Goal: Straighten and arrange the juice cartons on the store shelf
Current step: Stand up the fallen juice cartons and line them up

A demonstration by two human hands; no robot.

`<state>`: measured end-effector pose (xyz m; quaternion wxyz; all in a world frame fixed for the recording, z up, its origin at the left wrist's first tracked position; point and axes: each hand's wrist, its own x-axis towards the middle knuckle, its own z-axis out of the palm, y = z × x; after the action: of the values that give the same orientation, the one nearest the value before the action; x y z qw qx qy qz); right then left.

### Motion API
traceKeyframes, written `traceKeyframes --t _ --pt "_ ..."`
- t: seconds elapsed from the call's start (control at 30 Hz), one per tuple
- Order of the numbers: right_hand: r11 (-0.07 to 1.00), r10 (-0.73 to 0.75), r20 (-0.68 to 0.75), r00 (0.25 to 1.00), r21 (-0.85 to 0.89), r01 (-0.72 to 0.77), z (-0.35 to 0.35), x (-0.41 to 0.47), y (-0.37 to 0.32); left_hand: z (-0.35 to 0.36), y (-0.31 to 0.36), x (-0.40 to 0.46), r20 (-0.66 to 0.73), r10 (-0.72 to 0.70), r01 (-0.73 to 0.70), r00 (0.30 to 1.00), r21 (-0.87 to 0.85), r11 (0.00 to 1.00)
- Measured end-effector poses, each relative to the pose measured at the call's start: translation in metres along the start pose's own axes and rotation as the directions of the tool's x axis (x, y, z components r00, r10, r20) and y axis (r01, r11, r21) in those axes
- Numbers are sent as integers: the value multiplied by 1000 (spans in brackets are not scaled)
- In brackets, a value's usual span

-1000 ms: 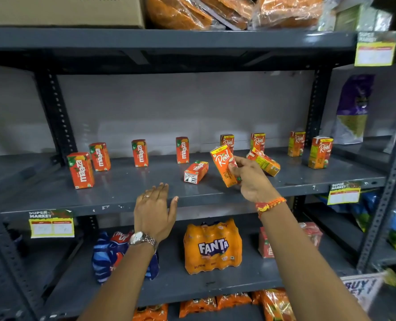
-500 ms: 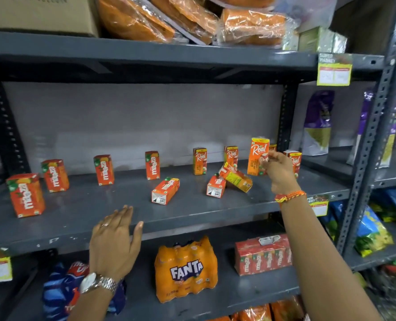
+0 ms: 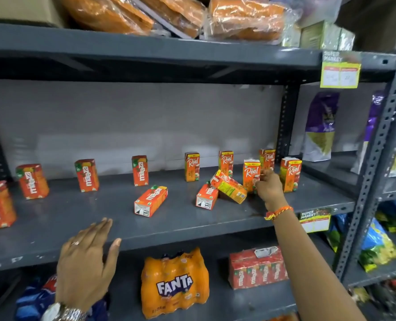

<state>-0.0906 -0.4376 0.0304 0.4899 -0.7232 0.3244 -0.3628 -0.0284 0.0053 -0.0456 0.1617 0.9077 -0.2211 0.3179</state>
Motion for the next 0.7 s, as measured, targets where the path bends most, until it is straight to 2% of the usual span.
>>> traceKeyframes --t 0.1,0.2,0.27,0.33,0.4,0.7 --pt "996 -29 -25 999 -80 27 -2 -11 -1 2 0 -1 0 -21 21 1000 -9 1000" --pt "983 -174 -235 956 -95 155 -4 -33 -6 7 1 -1 -22 -48 47 999 -29 998" --pt "957 -277 -270 922 -159 241 -3 -48 -12 8 1 -1 -38 -55 53 998 -48 997" --pt "922 -319 -125 940 -270 277 0 -60 -16 8 2 -1 -42 -50 47 998 -59 997" --pt "894 -276 15 961 -363 262 5 -67 -20 7 2 -1 -38 -39 36 999 -62 997" --pt "868 -142 209 967 -444 223 15 -59 -24 5 3 -1 -28 -45 43 999 -53 998"
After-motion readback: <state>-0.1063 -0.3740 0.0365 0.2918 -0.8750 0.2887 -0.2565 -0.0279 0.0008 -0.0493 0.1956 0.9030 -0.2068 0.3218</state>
